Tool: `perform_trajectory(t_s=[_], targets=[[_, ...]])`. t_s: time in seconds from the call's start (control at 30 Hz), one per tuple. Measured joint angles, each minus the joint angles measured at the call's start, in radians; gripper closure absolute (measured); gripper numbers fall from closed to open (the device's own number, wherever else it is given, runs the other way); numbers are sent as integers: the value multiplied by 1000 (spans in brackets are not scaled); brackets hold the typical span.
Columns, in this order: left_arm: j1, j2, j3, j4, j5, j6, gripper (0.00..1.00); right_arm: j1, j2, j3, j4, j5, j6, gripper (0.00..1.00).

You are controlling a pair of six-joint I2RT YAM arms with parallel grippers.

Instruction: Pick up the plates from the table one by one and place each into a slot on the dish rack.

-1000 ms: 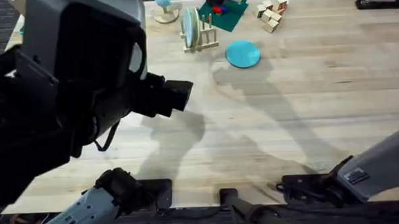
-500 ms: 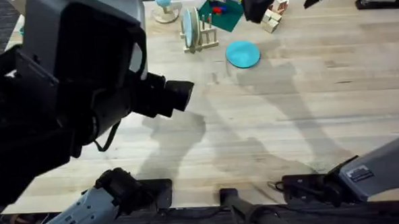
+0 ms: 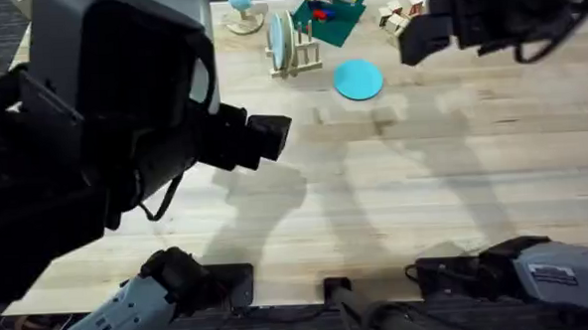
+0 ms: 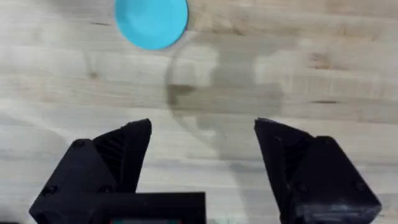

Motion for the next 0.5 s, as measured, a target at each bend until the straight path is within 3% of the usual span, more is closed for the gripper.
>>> perform_trajectory(t_s=[0.23,0.5], targets=[[0,19,0,18,14,-18,8,-148,-71,-90,0,-130,-101,6],[0,100,0,73,75,-58,7,-168,-70,-94,-7,-219,-238,5]])
